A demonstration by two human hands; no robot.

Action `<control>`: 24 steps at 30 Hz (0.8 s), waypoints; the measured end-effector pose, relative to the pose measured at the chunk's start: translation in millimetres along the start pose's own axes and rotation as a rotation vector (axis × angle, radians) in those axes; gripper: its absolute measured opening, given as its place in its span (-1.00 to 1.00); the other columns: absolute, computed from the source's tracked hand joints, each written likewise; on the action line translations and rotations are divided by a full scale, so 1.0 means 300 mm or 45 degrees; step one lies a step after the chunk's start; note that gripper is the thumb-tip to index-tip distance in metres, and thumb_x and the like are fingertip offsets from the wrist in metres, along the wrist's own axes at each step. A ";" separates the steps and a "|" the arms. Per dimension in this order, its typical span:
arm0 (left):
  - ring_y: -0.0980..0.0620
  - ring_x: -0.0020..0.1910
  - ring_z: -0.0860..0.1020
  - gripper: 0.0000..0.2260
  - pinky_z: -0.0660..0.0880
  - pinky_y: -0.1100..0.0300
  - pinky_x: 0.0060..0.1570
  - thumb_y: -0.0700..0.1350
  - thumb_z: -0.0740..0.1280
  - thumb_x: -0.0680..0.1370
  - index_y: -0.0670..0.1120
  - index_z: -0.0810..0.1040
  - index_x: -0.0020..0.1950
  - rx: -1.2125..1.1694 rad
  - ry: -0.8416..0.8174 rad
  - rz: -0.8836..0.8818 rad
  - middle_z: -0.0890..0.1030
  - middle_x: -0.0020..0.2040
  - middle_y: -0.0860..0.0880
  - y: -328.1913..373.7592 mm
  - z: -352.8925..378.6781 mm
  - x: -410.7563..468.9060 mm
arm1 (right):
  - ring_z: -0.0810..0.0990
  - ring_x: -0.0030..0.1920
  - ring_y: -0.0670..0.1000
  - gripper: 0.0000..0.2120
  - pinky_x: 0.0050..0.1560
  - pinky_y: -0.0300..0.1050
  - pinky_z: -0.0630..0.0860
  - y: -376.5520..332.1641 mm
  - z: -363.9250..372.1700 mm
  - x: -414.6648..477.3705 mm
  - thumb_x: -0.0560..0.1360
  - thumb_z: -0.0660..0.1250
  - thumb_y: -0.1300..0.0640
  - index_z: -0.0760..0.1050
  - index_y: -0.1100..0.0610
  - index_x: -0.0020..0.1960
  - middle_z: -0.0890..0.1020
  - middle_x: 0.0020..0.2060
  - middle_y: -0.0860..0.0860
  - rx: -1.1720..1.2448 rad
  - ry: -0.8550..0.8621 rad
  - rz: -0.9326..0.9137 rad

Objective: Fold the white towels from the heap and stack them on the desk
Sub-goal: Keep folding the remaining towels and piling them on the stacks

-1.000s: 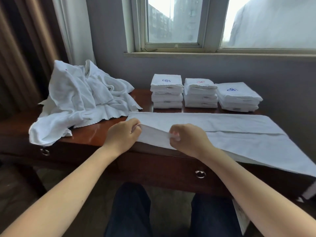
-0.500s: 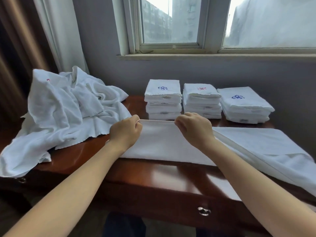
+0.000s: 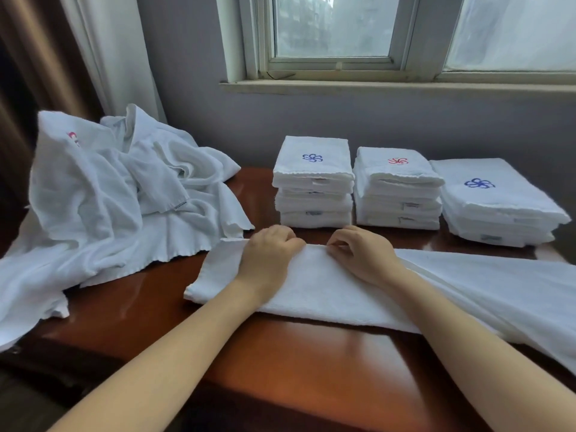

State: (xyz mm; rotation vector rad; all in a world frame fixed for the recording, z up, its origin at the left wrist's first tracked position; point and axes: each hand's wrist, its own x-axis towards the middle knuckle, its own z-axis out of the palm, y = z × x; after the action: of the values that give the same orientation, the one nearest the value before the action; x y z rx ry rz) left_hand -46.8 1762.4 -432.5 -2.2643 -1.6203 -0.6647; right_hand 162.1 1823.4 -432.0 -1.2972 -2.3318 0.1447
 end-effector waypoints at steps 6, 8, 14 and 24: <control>0.09 0.58 0.03 -0.56 -0.12 0.12 0.54 0.11 -0.01 0.69 0.11 0.17 0.58 -0.219 -0.549 -0.240 0.14 0.60 0.04 -0.036 0.022 -0.021 | 0.56 -0.11 -0.11 -0.92 -0.19 -0.13 0.48 -0.022 0.012 -0.013 0.54 0.31 -0.02 0.59 -0.11 -0.05 0.58 -0.09 -0.18 0.019 0.027 0.028; 0.10 0.58 -0.03 -0.54 -0.16 0.11 0.54 0.13 -0.05 0.68 0.13 0.10 0.59 -0.173 -0.605 -0.225 0.08 0.61 0.04 -0.049 0.005 -0.040 | 0.56 -0.12 -0.11 -0.92 -0.19 -0.12 0.49 -0.046 0.020 -0.017 0.54 0.32 -0.01 0.59 -0.11 -0.05 0.58 -0.09 -0.18 0.016 0.035 0.027; 0.15 0.58 -0.09 -0.53 -0.20 0.15 0.53 0.15 -0.07 0.68 0.16 0.04 0.60 -0.147 -0.634 -0.234 0.01 0.62 0.08 -0.141 -0.062 -0.138 | 0.53 -0.18 -0.10 -0.92 -0.35 -0.24 0.30 -0.176 0.071 -0.016 0.54 0.32 0.02 0.58 -0.08 -0.08 0.53 -0.17 -0.17 0.029 0.044 -0.016; 0.20 0.57 -0.11 -0.52 -0.17 0.18 0.51 0.19 -0.05 0.67 0.19 0.03 0.60 -0.114 -0.656 -0.323 0.00 0.61 0.12 -0.346 -0.178 -0.309 | 0.56 -0.15 -0.03 -0.88 -0.27 -0.12 0.43 -0.452 0.188 0.011 0.56 0.28 0.03 0.58 -0.02 -0.08 0.56 -0.15 -0.10 0.073 0.054 -0.046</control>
State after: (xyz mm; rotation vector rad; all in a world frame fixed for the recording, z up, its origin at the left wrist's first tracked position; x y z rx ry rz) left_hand -180.1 1696.1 -438.6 -2.4546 -2.1754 -0.2088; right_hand 30.3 1759.1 -439.1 -1.2183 -2.2971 0.1701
